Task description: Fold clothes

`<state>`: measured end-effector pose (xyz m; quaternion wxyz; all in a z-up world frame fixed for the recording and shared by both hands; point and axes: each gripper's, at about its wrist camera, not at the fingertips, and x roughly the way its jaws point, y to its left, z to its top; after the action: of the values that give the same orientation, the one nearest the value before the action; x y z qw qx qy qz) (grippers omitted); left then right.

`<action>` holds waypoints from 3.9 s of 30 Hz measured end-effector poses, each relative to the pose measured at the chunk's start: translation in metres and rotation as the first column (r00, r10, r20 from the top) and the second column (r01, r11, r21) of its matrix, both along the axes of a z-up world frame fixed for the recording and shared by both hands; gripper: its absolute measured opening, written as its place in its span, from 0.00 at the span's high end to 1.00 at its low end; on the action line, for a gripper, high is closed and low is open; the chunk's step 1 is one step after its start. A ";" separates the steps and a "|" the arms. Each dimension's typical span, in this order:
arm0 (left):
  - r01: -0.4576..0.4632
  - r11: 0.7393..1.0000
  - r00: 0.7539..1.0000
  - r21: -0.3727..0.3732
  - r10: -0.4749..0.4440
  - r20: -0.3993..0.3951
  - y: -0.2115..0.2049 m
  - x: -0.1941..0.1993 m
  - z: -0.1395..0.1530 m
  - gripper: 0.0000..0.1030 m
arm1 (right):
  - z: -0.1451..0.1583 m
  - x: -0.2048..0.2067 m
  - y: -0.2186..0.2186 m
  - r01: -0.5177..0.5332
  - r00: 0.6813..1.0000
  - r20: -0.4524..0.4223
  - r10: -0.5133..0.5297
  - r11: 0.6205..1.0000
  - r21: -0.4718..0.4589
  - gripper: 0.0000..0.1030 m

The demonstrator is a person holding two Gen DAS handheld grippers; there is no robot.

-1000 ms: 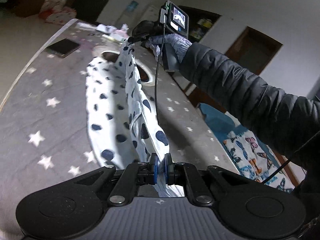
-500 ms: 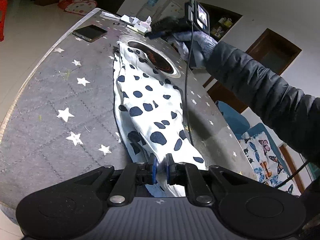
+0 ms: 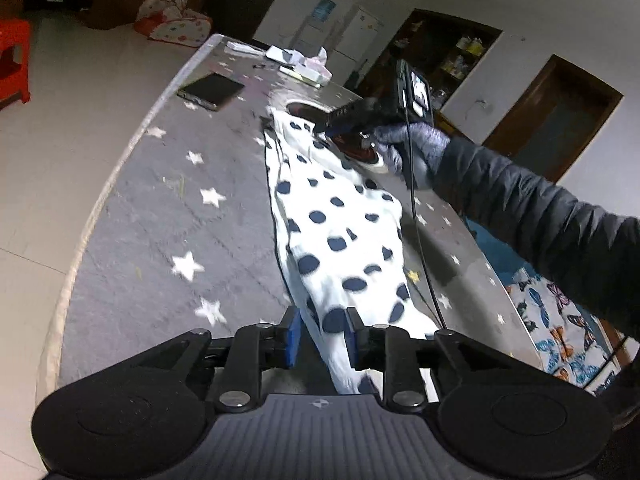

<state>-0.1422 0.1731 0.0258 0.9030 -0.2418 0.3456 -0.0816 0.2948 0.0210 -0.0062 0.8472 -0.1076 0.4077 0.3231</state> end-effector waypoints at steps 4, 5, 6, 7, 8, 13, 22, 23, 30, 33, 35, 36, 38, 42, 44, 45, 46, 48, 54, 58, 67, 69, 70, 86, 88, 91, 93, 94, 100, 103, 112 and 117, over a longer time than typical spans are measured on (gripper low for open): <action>0.012 1.000 0.999 0.017 -0.013 0.032 -0.003 0.021 0.008 0.75 | -0.009 0.002 0.004 -0.008 1.000 0.009 0.007 1.000 0.015 0.71; 0.019 1.000 0.999 0.019 -0.020 0.039 -0.004 0.028 0.009 0.75 | -0.009 0.002 0.003 -0.006 1.000 0.007 0.006 1.000 0.024 0.71; 0.026 0.999 0.999 0.023 -0.027 0.045 -0.006 0.035 0.010 0.75 | -0.009 0.003 0.001 -0.004 1.000 0.004 0.004 0.999 0.033 0.71; 0.032 0.999 0.998 0.027 -0.033 0.050 -0.008 0.043 0.011 0.75 | -0.009 0.003 0.000 -0.002 1.000 0.000 0.002 0.999 0.042 0.71; 0.036 0.999 0.998 0.032 -0.038 0.055 -0.009 0.050 0.011 0.75 | -0.008 0.003 -0.003 -0.002 1.000 -0.008 0.003 0.998 0.059 0.71; 0.052 0.998 0.997 0.041 -0.054 0.063 -0.014 0.090 0.005 0.75 | -0.007 -0.001 -0.005 -0.037 0.999 0.003 0.037 0.997 0.061 0.71; 0.091 0.993 0.993 0.069 -0.096 0.074 -0.025 0.130 0.004 0.72 | -0.006 -0.005 -0.001 -0.055 0.996 0.070 0.052 0.998 0.036 0.91; 0.094 0.993 0.992 0.076 -0.099 0.073 -0.025 0.133 0.004 0.72 | -0.002 -0.005 -0.003 -0.046 0.995 0.087 0.043 0.998 0.039 0.92; 0.099 0.988 0.994 0.115 -0.103 0.025 -0.029 0.150 -0.009 0.72 | -0.005 0.018 -0.010 0.050 0.993 0.111 -0.050 0.999 0.007 0.90; 0.091 0.984 0.996 0.154 -0.092 -0.001 -0.030 0.153 -0.016 0.72 | -0.010 0.020 -0.014 0.066 0.991 0.113 -0.066 0.998 0.009 0.81; 0.084 0.985 0.996 0.153 -0.083 -0.013 -0.028 0.154 -0.019 0.72 | -0.002 0.015 -0.015 0.053 0.990 0.129 -0.056 0.998 0.021 0.80; 0.081 0.985 0.997 0.152 -0.079 -0.016 -0.026 0.154 -0.020 0.72 | 0.002 0.013 -0.015 0.046 0.989 0.137 -0.049 0.999 0.027 0.80; 0.075 0.986 0.997 0.150 -0.073 -0.019 -0.025 0.153 -0.022 0.72 | 0.009 0.006 -0.012 -0.008 0.993 0.122 0.002 0.999 0.047 0.80; 0.063 0.987 0.998 0.150 -0.059 -0.032 -0.023 0.153 -0.024 0.72 | 0.008 -0.012 0.009 -0.154 0.984 0.090 0.151 0.988 0.028 0.80; 0.055 0.987 0.998 0.149 -0.049 -0.040 -0.022 0.154 -0.025 0.72 | 0.002 -0.019 0.021 -0.208 0.975 0.078 0.207 0.978 0.002 0.80; 0.051 0.988 0.998 0.149 -0.045 -0.043 -0.022 0.155 -0.025 0.72 | -0.002 -0.022 0.027 -0.222 0.972 0.080 0.222 0.975 -0.012 0.80; 0.048 0.988 0.998 0.149 -0.042 -0.044 -0.021 0.155 -0.025 0.72 | -0.005 -0.024 0.031 -0.224 0.971 0.083 0.224 0.975 -0.012 0.79; 0.038 0.987 0.999 0.157 -0.032 -0.041 -0.021 0.157 -0.022 0.72 | -0.010 -0.025 0.039 -0.225 0.970 0.086 0.225 0.974 -0.007 0.75; -0.020 0.982 1.000 0.187 0.023 -0.011 -0.015 0.178 -0.012 0.72 | 0.013 -0.024 0.022 -0.212 0.976 0.064 0.209 0.977 0.031 0.75; -0.028 0.972 0.999 0.232 0.033 -0.014 -0.016 0.199 -0.013 0.72 | 0.032 -0.033 -0.004 -0.207 0.976 0.068 0.205 0.978 0.018 0.74; -0.005 0.951 0.998 0.309 0.023 -0.054 -0.025 0.227 -0.034 0.79 | 0.046 -0.068 -0.087 -0.195 0.980 0.027 0.196 0.980 -0.042 0.73; -0.006 0.945 0.999 0.327 0.023 -0.047 -0.027 0.228 -0.036 0.90 | 0.045 -0.078 -0.106 -0.190 0.982 0.007 0.190 0.981 -0.036 0.73; -0.008 0.944 0.999 0.330 0.024 -0.046 -0.026 0.229 -0.035 0.91 | 0.044 -0.083 -0.115 -0.188 0.982 -0.004 0.188 0.982 -0.028 0.73; -0.046 0.930 0.995 0.365 0.074 -0.065 -0.025 0.232 -0.031 0.95 | 0.005 -0.139 -0.163 -0.307 0.941 -0.099 0.322 0.941 0.142 0.70; -0.047 0.925 0.994 0.377 0.079 -0.070 -0.027 0.233 -0.032 0.95 | 0.003 -0.138 -0.159 -0.325 0.936 -0.086 0.340 0.933 0.152 0.67; -0.045 0.917 0.994 0.397 0.082 -0.078 -0.030 0.234 -0.031 0.95 | 0.003 -0.137 -0.154 -0.353 0.927 -0.064 0.369 0.919 0.175 0.67; -0.043 0.912 0.993 0.408 0.084 -0.083 -0.033 0.235 -0.031 0.95 | 0.004 -0.137 -0.152 -0.379 0.916 -0.054 0.397 0.903 0.204 0.67; -0.043 0.910 0.993 0.413 0.086 -0.086 -0.033 0.236 -0.031 0.94 | 0.004 -0.137 -0.151 -0.389 0.912 -0.049 0.407 0.897 0.211 0.67; -0.043 0.901 0.991 0.431 0.092 -0.094 -0.037 0.239 -0.030 0.91 | 0.007 -0.134 -0.150 -0.420 0.902 -0.006 0.432 0.879 0.227 0.67; -0.042 0.899 0.991 0.437 0.093 -0.096 -0.038 0.240 -0.030 0.91 | 0.001 -0.130 -0.147 -0.432 0.890 -0.043 0.453 0.870 0.240 0.67; -0.039 0.878 0.992 0.477 0.091 -0.087 -0.046 0.240 -0.032 0.51 | 0.006 -0.136 -0.157 -0.462 0.876 -0.072 0.477 0.872 0.163 0.95; -0.043 0.867 0.994 0.496 0.089 -0.070 -0.046 0.238 -0.036 0.45 | 0.007 -0.137 -0.166 -0.466 0.879 -0.088 0.470 0.883 0.061 0.95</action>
<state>0.0956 0.1271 -0.0099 0.9205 -0.0182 0.3869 0.0515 0.1583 -0.1453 0.0005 0.7247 -0.1702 0.4052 0.5307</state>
